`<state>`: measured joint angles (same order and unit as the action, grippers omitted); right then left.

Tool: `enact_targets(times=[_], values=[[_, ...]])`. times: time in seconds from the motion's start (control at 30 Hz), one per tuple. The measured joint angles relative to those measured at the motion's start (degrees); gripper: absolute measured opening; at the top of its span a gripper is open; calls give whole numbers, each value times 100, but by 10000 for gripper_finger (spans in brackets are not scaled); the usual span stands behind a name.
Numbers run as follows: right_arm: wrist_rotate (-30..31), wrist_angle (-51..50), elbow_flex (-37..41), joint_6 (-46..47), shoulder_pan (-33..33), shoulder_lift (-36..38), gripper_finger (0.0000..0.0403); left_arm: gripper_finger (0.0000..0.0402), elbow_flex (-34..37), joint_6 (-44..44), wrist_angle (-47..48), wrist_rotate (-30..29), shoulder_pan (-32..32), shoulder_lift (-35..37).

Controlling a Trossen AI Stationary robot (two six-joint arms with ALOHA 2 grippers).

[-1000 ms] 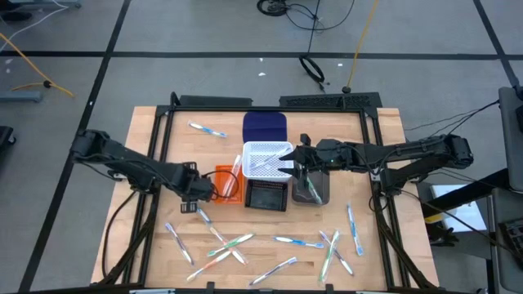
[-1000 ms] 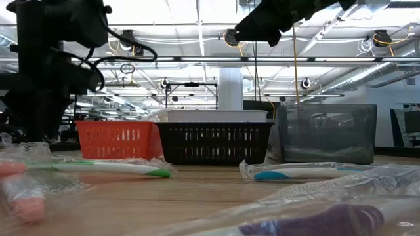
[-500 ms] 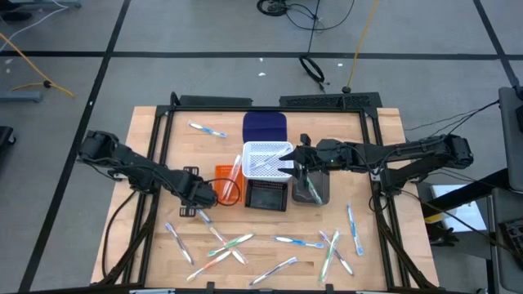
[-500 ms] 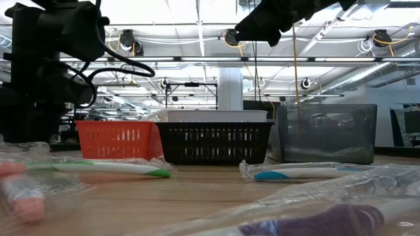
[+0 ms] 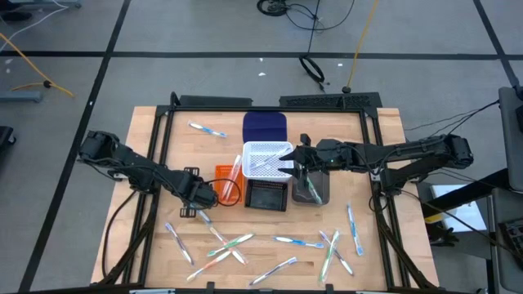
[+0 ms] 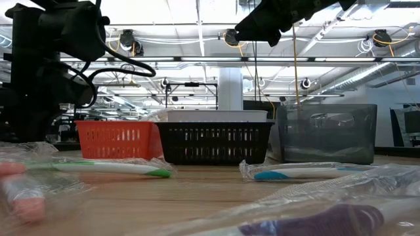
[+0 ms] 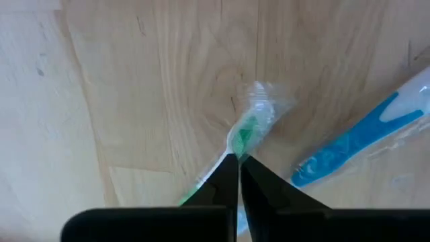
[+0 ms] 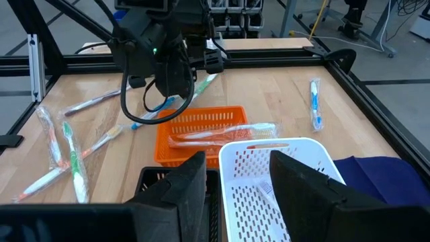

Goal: Pick & Place Toothbrushes
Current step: Put the green toothbrush into the black bin

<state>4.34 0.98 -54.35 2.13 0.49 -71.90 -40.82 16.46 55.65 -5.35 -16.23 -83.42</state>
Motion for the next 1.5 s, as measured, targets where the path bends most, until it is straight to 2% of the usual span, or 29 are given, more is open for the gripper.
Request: enact_targets(times=[0.43, 0.73, 1.1, 1.33, 1.5], values=[[0, 1, 0, -2, 0, -2, 155, 1, -128, 188, 256, -147, 11, 4], [1, 0, 2, -2, -1, -2, 155, 0, -1053, 425, 1259, -554, 7, 85], [0, -5, 2, -1, -1, -2, 155, 0, -2114, 508, 991, -1208, 7, 737], [0, 0, 2, -26, 0, -2, 155, 0, -2984, 760, 802, -1703, 7, 824], [-11, 82, 4, -24, 0, -4, 155, 0, -3320, -63, -438, -1962, 7, 824]])
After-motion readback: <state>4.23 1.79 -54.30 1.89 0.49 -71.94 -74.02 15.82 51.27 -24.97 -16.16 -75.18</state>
